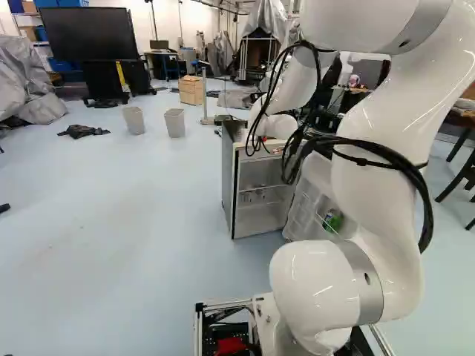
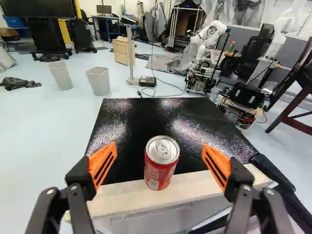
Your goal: Grab a drink from the fridge
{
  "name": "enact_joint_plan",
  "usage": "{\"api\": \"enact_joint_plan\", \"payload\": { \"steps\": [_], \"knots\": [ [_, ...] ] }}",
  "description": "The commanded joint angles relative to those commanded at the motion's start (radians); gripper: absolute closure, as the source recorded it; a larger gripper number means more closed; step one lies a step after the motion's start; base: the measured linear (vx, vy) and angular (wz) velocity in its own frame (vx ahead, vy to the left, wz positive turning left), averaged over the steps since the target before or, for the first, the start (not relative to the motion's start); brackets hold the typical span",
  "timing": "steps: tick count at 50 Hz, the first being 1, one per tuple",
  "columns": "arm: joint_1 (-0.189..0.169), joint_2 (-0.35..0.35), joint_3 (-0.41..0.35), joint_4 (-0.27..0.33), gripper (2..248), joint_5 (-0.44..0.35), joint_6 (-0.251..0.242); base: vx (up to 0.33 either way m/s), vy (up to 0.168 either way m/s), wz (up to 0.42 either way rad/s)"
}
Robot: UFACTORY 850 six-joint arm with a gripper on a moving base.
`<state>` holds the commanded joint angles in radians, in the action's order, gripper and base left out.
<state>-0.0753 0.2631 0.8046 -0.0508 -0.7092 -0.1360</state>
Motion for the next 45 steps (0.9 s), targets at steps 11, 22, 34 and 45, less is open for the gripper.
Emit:
{"api": "enact_joint_plan", "payload": {
  "steps": [11,22,34,45],
  "knots": [
    [-0.003,-0.036,-0.041,0.000,3,0.000,0.000,0.000,0.000,0.000],
    [-0.019,-0.099,-0.095,-0.004,3,0.008,0.000,0.000,0.000,0.000],
    [-0.048,-0.166,-0.140,-0.077,3,0.081,0.000,0.000,0.000,0.000],
    [-0.083,-0.216,-0.166,-0.180,3,0.157,0.000,0.000,0.000,0.000]
  ]
}}
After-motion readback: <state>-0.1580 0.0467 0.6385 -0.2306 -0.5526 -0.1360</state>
